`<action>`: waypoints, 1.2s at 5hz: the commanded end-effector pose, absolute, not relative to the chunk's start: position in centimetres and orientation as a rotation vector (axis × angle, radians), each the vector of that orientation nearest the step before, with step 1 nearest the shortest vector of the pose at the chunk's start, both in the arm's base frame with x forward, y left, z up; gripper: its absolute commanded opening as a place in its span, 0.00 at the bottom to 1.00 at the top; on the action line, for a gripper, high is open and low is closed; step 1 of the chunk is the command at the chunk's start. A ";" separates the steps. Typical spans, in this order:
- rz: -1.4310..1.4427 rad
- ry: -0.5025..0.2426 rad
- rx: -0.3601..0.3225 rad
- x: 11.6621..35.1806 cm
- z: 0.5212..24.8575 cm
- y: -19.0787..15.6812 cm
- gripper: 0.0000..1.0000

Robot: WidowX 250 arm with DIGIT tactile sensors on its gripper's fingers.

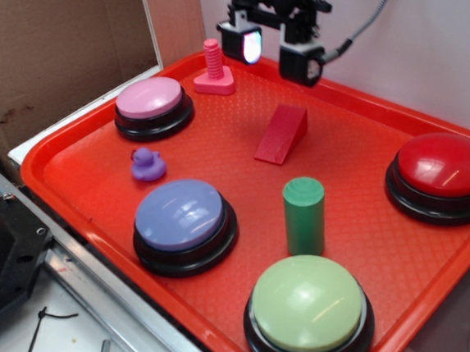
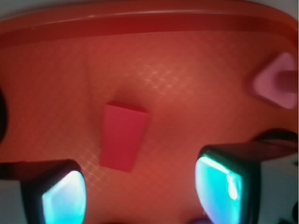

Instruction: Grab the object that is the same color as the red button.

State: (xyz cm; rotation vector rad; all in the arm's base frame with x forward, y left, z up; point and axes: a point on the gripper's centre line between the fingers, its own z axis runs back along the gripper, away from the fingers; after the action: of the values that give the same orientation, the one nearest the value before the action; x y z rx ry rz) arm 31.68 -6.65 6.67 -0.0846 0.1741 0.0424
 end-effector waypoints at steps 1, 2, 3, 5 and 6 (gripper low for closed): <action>0.094 0.145 -0.103 33.7 7.1 -9.1 1.00; 0.112 0.173 -0.060 33.5 6.1 -8.4 1.00; 0.122 0.184 -0.023 33.3 6.3 -7.1 1.00; 0.146 0.208 -0.023 33.0 5.4 -6.7 1.00; 0.110 0.231 -0.016 32.8 4.1 -7.5 1.00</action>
State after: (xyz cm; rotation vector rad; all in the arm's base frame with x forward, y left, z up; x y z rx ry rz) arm 32.48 -7.38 2.74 -0.0013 0.2870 0.1073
